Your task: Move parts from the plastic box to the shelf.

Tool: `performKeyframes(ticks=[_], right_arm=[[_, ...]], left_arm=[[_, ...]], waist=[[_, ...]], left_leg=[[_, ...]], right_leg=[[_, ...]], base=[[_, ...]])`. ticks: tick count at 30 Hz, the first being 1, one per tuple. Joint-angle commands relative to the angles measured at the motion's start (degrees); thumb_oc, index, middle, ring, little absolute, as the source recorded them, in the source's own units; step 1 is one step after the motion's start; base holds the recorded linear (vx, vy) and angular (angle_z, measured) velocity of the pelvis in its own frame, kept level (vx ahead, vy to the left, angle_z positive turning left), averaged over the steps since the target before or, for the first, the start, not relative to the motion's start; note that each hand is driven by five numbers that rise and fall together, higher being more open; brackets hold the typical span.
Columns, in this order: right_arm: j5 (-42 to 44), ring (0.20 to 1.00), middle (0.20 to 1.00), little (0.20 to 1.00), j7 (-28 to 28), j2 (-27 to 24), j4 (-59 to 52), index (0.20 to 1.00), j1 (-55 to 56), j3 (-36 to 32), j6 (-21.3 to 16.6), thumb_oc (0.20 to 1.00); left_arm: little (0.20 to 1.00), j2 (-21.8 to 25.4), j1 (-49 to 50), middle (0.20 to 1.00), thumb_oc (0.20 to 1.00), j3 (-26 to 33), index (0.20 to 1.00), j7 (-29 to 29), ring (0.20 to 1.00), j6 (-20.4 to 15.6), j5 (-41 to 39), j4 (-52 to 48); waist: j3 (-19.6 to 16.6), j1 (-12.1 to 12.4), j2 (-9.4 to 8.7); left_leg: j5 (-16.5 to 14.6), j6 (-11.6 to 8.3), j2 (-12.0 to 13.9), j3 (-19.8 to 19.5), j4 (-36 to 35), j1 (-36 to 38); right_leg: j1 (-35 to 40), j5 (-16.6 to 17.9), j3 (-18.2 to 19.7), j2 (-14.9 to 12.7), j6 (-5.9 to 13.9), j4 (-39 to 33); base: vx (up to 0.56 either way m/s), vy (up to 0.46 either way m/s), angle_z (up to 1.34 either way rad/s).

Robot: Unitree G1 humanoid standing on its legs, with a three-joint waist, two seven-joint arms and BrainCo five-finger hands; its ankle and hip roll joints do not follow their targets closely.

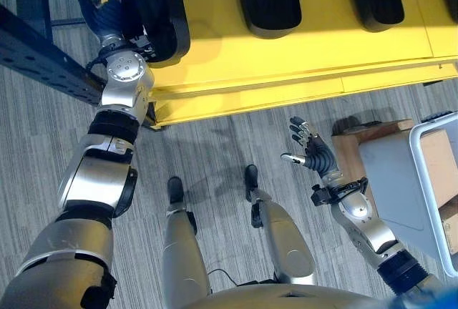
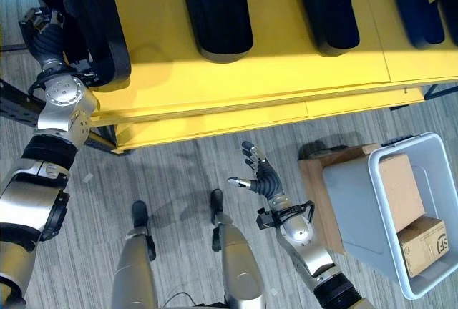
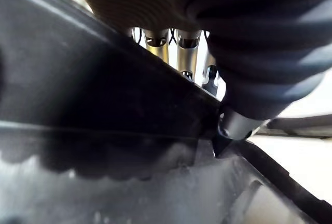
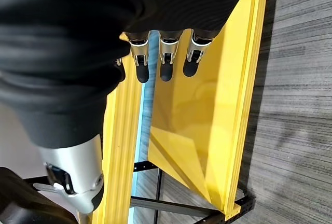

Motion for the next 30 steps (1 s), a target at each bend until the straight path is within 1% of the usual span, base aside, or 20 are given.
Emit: performKeyframes(ticks=[1,2,3,4,13,20,23,30], right_arm=[[1.4,1.000,1.000,1.000,0.3,-3.2,-4.0,1.000,1.3,-1.1,-2.2,1.000],[1.4,1.000,1.000,1.000,0.3,-3.4,-4.2,1.000,1.4,-1.2,-2.2,1.000],[1.4,1.000,1.000,1.000,0.2,-3.7,-4.3,1.000,1.5,-1.2,-2.2,1.000],[1.5,1.000,1.000,1.000,0.2,-4.0,-4.5,1.000,1.5,-1.2,-2.1,1.000],[1.5,1.000,1.000,1.000,0.5,-5.2,-4.7,1.000,2.0,-1.4,-1.5,1.000],[1.9,1.000,1.000,1.000,1.1,-6.1,-5.3,1.000,3.0,-2.2,-1.4,1.000],[2.2,1.000,1.000,1.000,1.4,-6.6,-5.7,1.000,3.3,-2.8,-1.6,1.000],[2.7,1.000,1.000,1.000,1.7,-7.2,-6.0,1.000,4.1,-3.9,-1.6,1.000]], left_arm=[[0.200,2.0,-5.6,0.200,0.200,0.8,0.200,-1.5,0.200,-2.6,0.1,2.3],[0.200,1.8,-5.8,0.200,0.200,1.0,0.200,-1.7,0.200,-2.5,-0.4,3.0],[0.200,1.6,-6.0,0.200,0.200,1.0,0.200,-1.9,0.200,-2.3,-0.8,3.3],[0.200,1.6,-6.4,0.200,0.200,0.6,0.200,-2.2,0.200,-1.9,-0.8,4.1],[0.200,0.6,-7.1,0.200,0.200,2.1,0.200,-3.9,0.200,-1.0,-5.0,8.2],[0.200,1.3,-6.8,0.200,0.200,2.4,0.200,-4.5,0.200,0.0,-4.6,10.1],[0.200,2.4,-7.7,0.200,0.200,1.5,0.200,-4.8,0.200,0.6,-3.1,10.7],[0.200,3.0,-9.2,0.200,0.200,1.0,0.200,-5.3,0.200,1.6,-2.9,13.0]], waist=[[-3.4,-0.4,1.29],[-3.5,-0.4,1.32],[-3.7,-0.4,1.52],[-3.8,-0.4,1.60],[-4.6,-0.7,2.15],[-5.1,-0.8,2.52],[-5.3,-1.0,2.75],[-5.7,-1.4,2.97]], left_leg=[[-1.2,0.37,2.0,1.1,3.8,-1.3],[-1.3,0.37,2.1,1.0,4.1,-1.7],[-3.0,-0.01,2.4,0.8,4.5,-1.3],[-3.1,-0.04,2.4,0.7,4.9,-1.7],[-3.6,-0.11,2.5,0.5,6.0,-3.8],[-3.6,-0.20,2.6,0.7,5.9,-4.2],[-3.7,-0.04,2.4,0.8,6.5,-5.0],[-3.9,0.03,2.5,0.8,7.1,-5.8]], right_leg=[[0.0,-4.5,-0.3,-2.0,2.37,7.9],[-0.4,-4.6,-0.3,-2.0,2.34,8.2],[-0.1,-5.9,-0.1,-1.8,2.64,8.8],[-0.5,-6.0,-0.2,-1.9,2.58,9.1],[-2.6,-5.8,0.3,-1.6,2.51,9.9],[-3.4,-5.8,0.6,-1.8,2.52,10.0],[-4.2,-5.8,1.0,-1.7,2.48,10.4],[-5.1,-5.9,1.5,-1.6,2.46,10.8]], base=[[-0.05,0.033,0.05],[0.04,0.026,0.03],[0.05,0.013,0.01],[0.05,0.007,0.01],[-0.01,0.017,-0.01],[0.00,0.003,-0.01],[0.00,0.000,0.00],[0.00,0.007,-0.02]])
